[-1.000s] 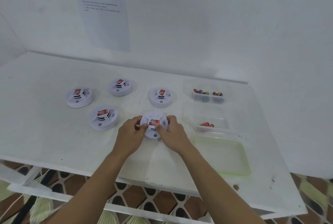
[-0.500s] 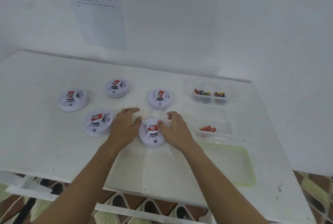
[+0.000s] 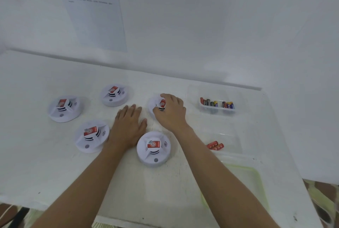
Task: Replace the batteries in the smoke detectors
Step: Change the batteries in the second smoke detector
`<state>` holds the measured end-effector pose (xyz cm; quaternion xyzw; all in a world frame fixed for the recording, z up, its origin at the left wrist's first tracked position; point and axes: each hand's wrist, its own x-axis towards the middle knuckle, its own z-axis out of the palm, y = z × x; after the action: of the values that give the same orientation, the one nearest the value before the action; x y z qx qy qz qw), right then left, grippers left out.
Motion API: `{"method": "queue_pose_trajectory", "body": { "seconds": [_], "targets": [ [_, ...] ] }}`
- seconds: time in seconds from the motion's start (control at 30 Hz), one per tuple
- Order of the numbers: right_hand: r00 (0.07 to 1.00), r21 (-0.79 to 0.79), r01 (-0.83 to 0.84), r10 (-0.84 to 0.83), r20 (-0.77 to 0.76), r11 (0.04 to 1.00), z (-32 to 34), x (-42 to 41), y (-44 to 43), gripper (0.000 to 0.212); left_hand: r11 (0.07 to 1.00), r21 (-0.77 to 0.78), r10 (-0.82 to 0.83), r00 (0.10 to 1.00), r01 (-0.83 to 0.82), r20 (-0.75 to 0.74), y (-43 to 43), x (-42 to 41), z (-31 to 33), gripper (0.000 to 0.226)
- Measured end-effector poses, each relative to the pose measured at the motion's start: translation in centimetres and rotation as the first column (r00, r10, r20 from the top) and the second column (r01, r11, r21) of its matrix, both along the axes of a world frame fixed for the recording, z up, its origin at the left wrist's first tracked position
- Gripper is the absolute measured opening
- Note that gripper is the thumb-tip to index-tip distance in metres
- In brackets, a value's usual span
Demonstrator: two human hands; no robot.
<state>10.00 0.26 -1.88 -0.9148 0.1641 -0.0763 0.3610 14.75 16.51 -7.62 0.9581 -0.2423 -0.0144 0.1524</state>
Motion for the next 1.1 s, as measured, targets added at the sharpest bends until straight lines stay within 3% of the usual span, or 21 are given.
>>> {"method": "queue_pose_trajectory", "body": {
  "seconds": [0.27, 0.4, 0.53, 0.73, 0.83, 0.93, 1.03, 1.1],
  "targets": [
    [0.948, -0.119, -0.165, 0.124, -0.292, 0.979, -0.1, 3.2, -1.4, 0.090, 0.996, -0.083, 0.021, 1.000, -0.020, 0.016, -0.1, -0.1, 0.0, 0.074],
    [0.863, -0.251, -0.366, 0.226, -0.452, 0.896, 0.8, 3.6, -2.7, 0.104, 0.995, -0.093, 0.034, 0.999, -0.032, 0.015, -0.2, -0.2, 0.0, 0.076],
    [0.861, -0.299, -0.404, 0.248, -0.444, 0.865, 0.8, 3.1, -3.4, 0.100, 0.995, -0.089, 0.034, 0.999, -0.034, -0.001, -0.1, -0.1, 0.0, 0.079],
    [0.908, -0.252, -0.352, 0.263, -0.326, 0.901, 0.9, 0.8, -3.7, 0.099, 0.986, -0.160, 0.047, 0.998, -0.055, -0.050, 0.2, 0.1, 0.4, 0.081],
    [0.952, -0.149, -0.279, 0.252, -0.176, 0.949, 1.6, -0.9, -3.4, 0.097, 0.960, -0.261, 0.063, 0.984, -0.105, -0.165, 0.2, -0.1, 1.6, 0.063],
    [0.971, 0.152, -0.240, 0.239, 0.025, 0.959, 2.4, -2.9, -3.0, 0.091, 0.893, -0.424, 0.081, 0.980, -0.153, -0.182, 0.4, -1.1, 3.3, 0.040],
    [0.968, 0.450, -0.249, 0.210, 0.136, 0.858, 3.1, -5.3, -2.3, 0.085, 0.785, -0.589, 0.112, 0.979, -0.192, -0.169, 0.8, -3.3, 5.0, 0.027],
    [0.959, 0.595, -0.281, 0.189, 0.213, 0.753, 3.2, -6.7, -1.8, 0.084, 0.693, -0.669, 0.110, 0.956, -0.270, -0.271, 1.2, -5.1, 6.1, 0.023]
  ]
}}
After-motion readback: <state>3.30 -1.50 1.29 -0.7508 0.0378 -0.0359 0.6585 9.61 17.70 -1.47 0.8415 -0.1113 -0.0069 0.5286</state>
